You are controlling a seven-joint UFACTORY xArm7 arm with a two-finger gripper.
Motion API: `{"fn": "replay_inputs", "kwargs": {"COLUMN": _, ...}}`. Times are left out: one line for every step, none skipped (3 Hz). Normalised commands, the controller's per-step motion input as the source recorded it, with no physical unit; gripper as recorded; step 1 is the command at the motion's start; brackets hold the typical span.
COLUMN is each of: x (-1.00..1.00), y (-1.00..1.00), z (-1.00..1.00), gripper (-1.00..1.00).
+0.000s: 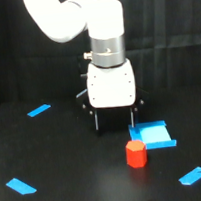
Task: Pick up the red object from the table
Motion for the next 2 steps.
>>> {"fn": "replay_inputs", "kwargs": {"x": 0.58, "y": -0.79, "z": -0.03, "gripper": 0.94}}
{"fn": "replay_inputs", "kwargs": {"x": 0.25, "y": -0.76, "z": 0.01, "gripper": 1.0}}
